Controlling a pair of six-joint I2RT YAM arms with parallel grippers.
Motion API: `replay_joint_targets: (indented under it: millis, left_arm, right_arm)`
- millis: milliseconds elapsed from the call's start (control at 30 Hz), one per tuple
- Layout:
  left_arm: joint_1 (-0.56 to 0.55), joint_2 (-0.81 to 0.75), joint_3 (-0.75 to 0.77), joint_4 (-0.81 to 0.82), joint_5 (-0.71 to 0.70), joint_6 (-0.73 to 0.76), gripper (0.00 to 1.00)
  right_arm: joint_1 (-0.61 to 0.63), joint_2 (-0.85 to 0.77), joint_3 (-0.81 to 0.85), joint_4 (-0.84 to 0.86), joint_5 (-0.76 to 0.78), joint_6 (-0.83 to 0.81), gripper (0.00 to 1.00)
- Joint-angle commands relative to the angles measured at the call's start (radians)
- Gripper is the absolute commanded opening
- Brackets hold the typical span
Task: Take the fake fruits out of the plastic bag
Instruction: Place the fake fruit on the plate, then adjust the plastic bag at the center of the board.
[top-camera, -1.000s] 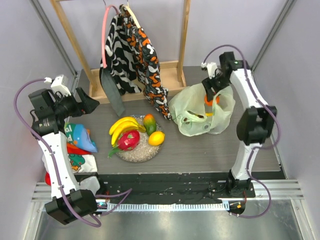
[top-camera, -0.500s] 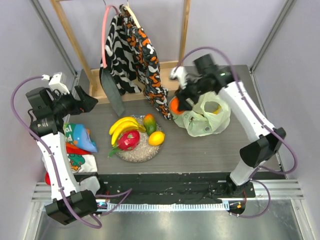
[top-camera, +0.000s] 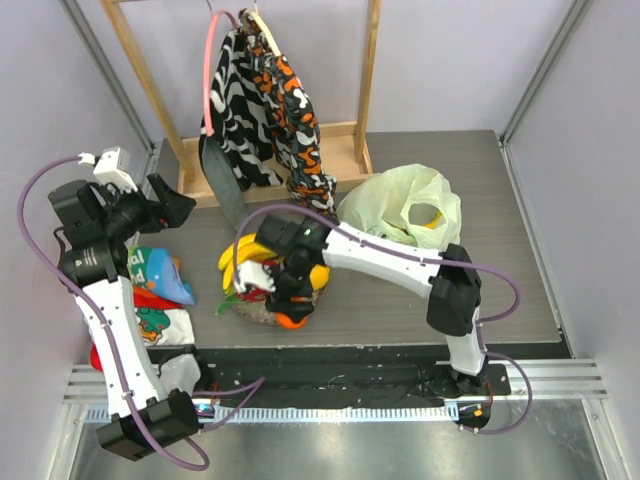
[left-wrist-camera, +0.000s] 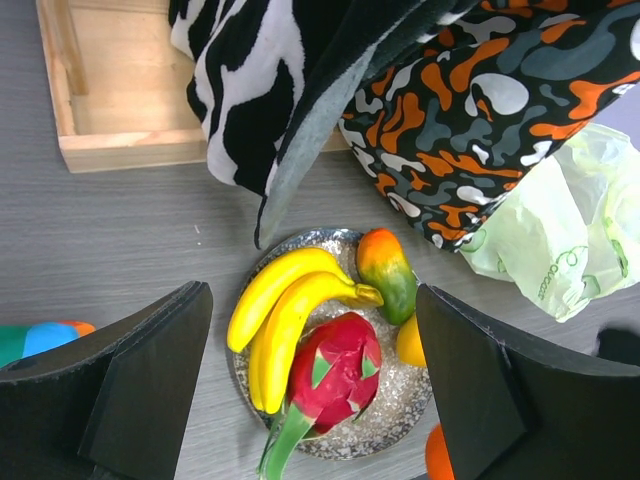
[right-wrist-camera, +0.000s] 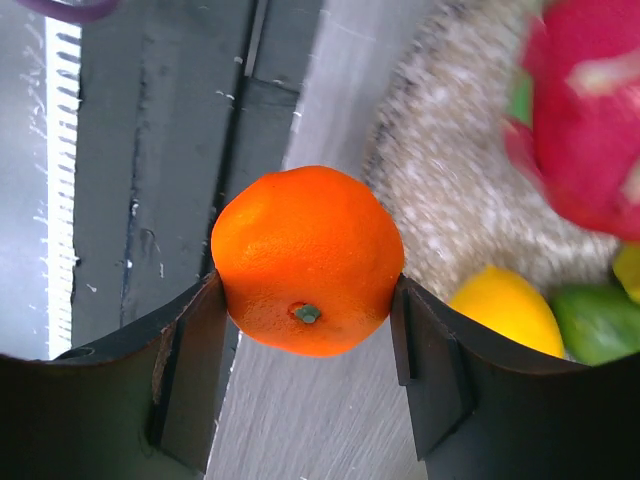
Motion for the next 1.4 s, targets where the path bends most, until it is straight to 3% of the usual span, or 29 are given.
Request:
replay_joint_targets:
  millis: [0, 400, 500, 533, 733, 833, 867, 933, 1067, 1200, 1367]
  left_arm:
    - [0.009, -0.052, 0.021, -0.008, 0.009, 0.004, 0.88]
    - [0.007, -0.150, -0.040, -0.034, 0.030, -0.006, 0.88]
    - [0.007, -0.157, -0.027, -0.053, 0.028, 0.007, 0.88]
    - [0.007, -0.157, -0.026, -0.056, 0.030, 0.009, 0.88]
    - [0.007, -0.146, -0.031, -0.031, 0.051, -0.017, 0.88]
    - [0.009, -0.131, -0.023, -0.021, 0.065, -0.026, 0.88]
    - [0.007, -0.126, -0.020, -0.019, 0.067, -0.028, 0.88]
    - [0.007, -0.106, -0.008, -0.011, 0.074, -0.028, 0.88]
    - [0.007, -0.065, -0.017, -0.019, 0.110, 0.016, 0.88]
    - [0.000, -0.011, -0.002, -0.119, 0.130, 0.139, 0.88]
    - [-0.039, 0.066, 0.073, -0.180, 0.075, 0.228, 0.88]
  right_arm:
    - [0.071, 0.017, 0.032, 0.071, 0.145, -0.005, 0.43]
    - [0.081, 0.210, 0.182, 0.102, 0.291, 0.145, 0.45]
    - [0.083, 0.216, 0.161, 0.129, 0.331, 0.171, 0.53]
    - [0.083, 0.218, 0.159, 0.137, 0.339, 0.176, 0.60]
    - [0.081, 0.187, 0.174, 0.096, 0.293, 0.209, 0.81]
    - [0.081, 0.155, 0.199, 0.014, 0.274, 0.193, 0.86]
    - [0.074, 0.135, 0.208, -0.016, 0.268, 0.186, 0.99]
    - [0.046, 0.105, 0.223, -0.095, 0.247, 0.180, 1.00]
    - [-0.093, -0.023, 0.231, -0.147, 0.132, 0.167, 0.99]
    - [-0.321, -0.147, 0.250, -0.170, 0.104, 0.133, 0.93]
    - [-0.604, -0.273, 0.112, -0.110, 0.064, 0.130, 0.81]
